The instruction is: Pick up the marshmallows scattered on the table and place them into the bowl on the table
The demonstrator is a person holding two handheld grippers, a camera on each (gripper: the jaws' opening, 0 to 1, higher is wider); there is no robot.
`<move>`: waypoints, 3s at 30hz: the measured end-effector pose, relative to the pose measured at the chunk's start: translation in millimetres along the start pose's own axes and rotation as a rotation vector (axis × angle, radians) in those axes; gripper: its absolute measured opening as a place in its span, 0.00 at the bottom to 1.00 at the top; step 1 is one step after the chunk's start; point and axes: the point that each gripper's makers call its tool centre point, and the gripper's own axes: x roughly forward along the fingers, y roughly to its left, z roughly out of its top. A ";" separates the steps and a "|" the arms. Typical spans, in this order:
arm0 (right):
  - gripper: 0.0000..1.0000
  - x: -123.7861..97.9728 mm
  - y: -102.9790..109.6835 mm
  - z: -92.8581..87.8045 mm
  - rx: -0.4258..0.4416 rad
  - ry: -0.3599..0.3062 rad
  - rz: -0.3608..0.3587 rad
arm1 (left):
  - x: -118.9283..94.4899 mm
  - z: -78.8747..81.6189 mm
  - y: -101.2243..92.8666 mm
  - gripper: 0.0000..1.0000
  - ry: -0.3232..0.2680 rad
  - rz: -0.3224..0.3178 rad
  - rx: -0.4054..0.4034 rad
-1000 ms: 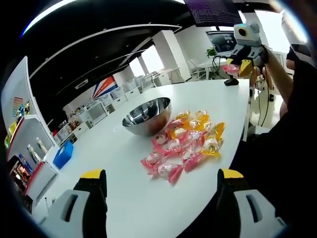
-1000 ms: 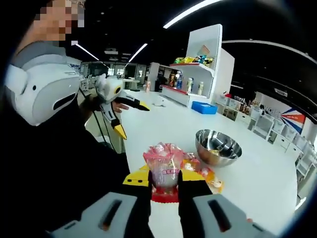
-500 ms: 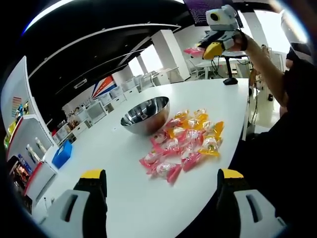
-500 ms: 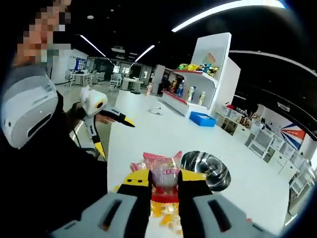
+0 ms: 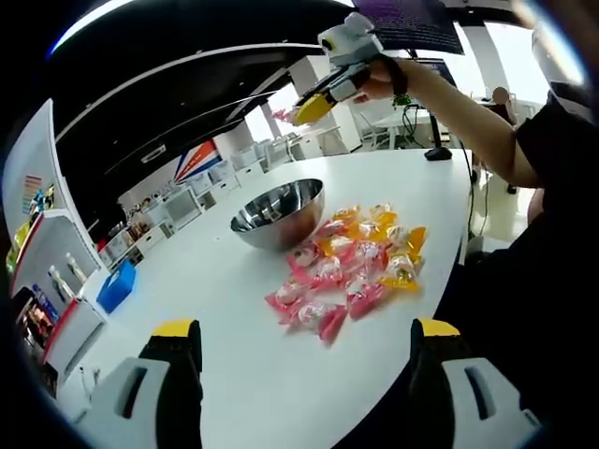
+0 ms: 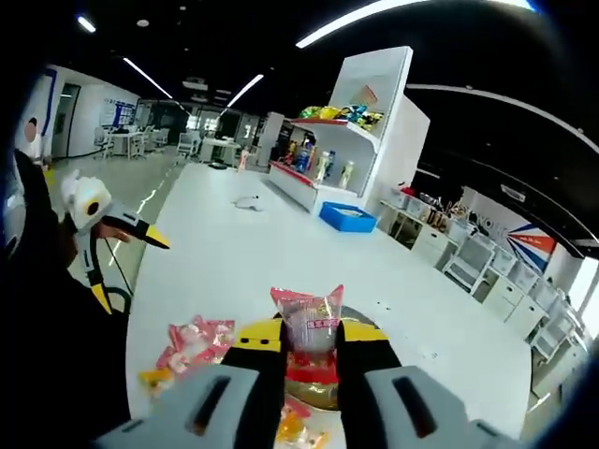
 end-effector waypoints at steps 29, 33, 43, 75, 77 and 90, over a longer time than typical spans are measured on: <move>0.18 92.0 -12.8 -77.7 0.123 0.043 -0.113 | -3.9 -1.2 6.2 0.90 -0.012 0.004 0.001; 0.18 90.0 -7.1 -85.6 0.151 0.057 -0.115 | -4.6 -2.0 7.1 0.90 -0.012 0.007 0.001; 0.19 87.6 0.0 -91.5 0.167 0.060 -0.127 | -3.8 -3.0 5.5 0.90 -0.011 0.003 0.001; 0.97 93.9 6.6 -82.7 0.200 0.019 -0.093 | -1.6 -4.9 1.4 0.90 -0.001 -0.009 -0.004; 0.97 92.3 8.7 -83.1 0.196 0.022 -0.094 | -1.5 -4.6 1.5 0.90 -0.003 -0.010 -0.005; 0.97 79.0 10.8 -86.7 0.183 0.038 -0.107 | -1.3 -6.2 2.7 0.91 0.003 -0.005 -0.012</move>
